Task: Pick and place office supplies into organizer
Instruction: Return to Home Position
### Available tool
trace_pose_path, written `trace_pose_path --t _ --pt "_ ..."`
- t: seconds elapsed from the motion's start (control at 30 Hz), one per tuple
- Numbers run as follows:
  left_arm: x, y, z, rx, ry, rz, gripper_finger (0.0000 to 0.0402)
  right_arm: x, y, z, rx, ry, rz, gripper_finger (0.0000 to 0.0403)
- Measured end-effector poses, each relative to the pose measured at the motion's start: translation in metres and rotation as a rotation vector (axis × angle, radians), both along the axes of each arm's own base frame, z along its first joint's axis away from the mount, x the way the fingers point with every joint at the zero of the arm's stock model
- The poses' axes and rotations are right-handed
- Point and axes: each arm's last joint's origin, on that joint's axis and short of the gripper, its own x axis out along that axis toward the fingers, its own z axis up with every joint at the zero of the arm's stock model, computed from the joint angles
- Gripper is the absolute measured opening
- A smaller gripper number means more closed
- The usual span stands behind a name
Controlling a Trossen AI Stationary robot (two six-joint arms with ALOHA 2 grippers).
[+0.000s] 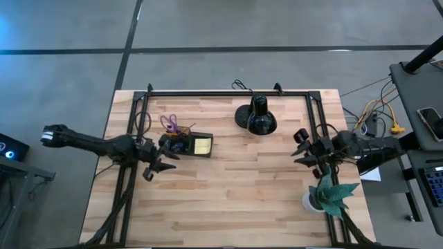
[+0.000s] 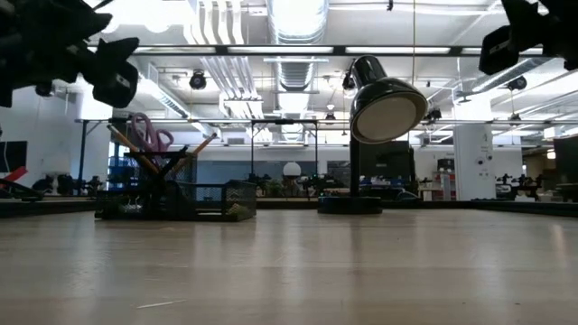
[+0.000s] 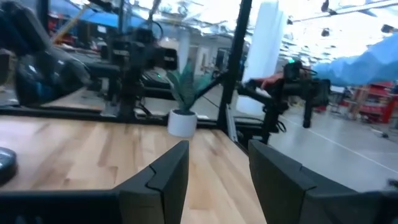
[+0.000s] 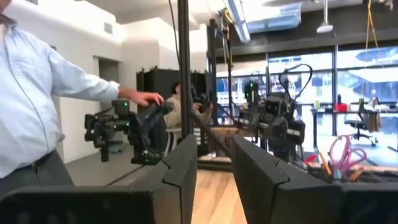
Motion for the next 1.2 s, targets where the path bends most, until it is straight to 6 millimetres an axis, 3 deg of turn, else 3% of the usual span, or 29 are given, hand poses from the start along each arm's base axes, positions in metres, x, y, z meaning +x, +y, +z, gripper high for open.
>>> trace_pose_path --t 0.5,1.2 --pt "-0.023 0.01 0.027 -0.034 -0.284 0.07 0.0148 -0.003 0.0 0.002 0.003 -0.033 -0.002 0.0091" --pt "-0.04 0.012 0.041 -0.055 -0.464 0.071 0.0148 0.0 0.0 0.0 0.001 -0.001 -0.001 0.0091"
